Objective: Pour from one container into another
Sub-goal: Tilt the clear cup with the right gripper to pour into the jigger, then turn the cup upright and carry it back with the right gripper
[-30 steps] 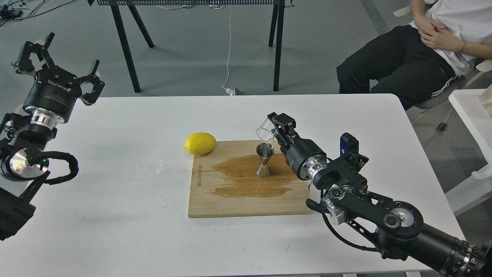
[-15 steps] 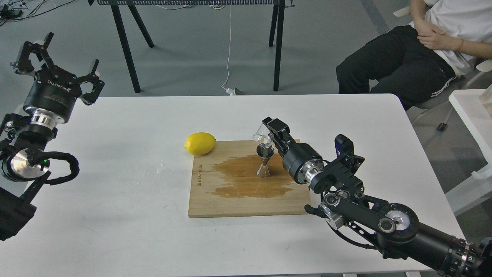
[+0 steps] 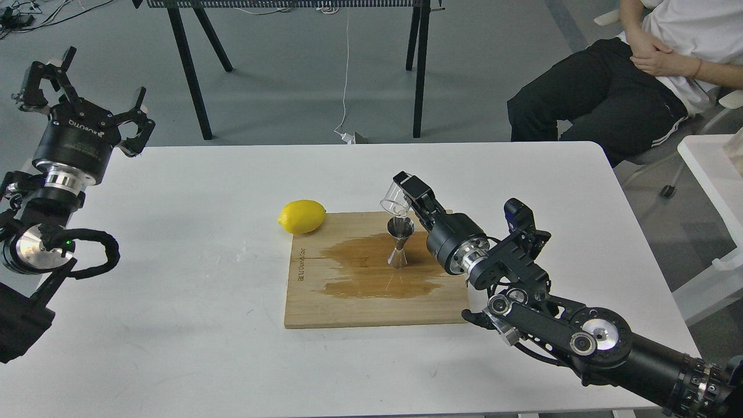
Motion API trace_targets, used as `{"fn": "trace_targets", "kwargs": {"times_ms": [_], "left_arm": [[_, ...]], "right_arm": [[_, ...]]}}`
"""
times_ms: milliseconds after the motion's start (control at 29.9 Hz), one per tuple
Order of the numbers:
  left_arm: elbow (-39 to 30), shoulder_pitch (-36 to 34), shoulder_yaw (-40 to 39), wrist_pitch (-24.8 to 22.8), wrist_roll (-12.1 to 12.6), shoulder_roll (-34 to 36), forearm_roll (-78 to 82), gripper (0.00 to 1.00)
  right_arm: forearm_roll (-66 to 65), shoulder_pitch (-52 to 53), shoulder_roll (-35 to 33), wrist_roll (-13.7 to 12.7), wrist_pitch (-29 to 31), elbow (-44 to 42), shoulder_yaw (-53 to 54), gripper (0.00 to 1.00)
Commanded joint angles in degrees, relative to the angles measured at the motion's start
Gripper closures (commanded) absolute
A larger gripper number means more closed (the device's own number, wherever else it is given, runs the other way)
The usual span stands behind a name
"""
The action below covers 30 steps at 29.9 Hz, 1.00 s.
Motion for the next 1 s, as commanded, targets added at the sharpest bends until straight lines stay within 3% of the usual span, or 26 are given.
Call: {"fn": "trace_targets", "kwargs": {"times_ms": [0, 301, 401, 502, 769, 970], "left_arm": [[0.0, 0.0, 0.0, -0.1, 0.0, 0.1, 0.0, 0.00], [0.0, 0.0, 0.0, 0.4, 0.0, 0.1, -0.1, 0.00], [0.0, 0.0, 0.0, 0.4, 0.0, 0.3, 0.0, 0.00], [0.0, 0.0, 0.0, 0.4, 0.0, 0.3, 0.0, 0.00], [0.0, 0.0, 0.0, 0.4, 0.0, 0.3, -0.1, 0.00], [0.0, 0.0, 0.0, 0.4, 0.1, 0.5, -0.1, 0.00]], "right_arm": [[-3.0, 0.0, -0.2, 0.8, -0.4, -0.4, -0.6, 0.72], [-7.1, 0.3, -0.3, 3.4, -1.0, -1.1, -2.9, 0.72], [-9.1, 0.4, -1.0, 6.1, -1.0, -1.1, -4.1, 0.72], [-9.5, 0.5, -2.2, 6.5, -1.1, -1.1, -4.2, 0.72], [-9.5, 0.8, -2.8, 6.5, -1.1, -1.1, -4.3, 0.72], [1.8, -0.1, -3.1, 2.9, -0.5, 2.2, 0.3, 0.71]]}}
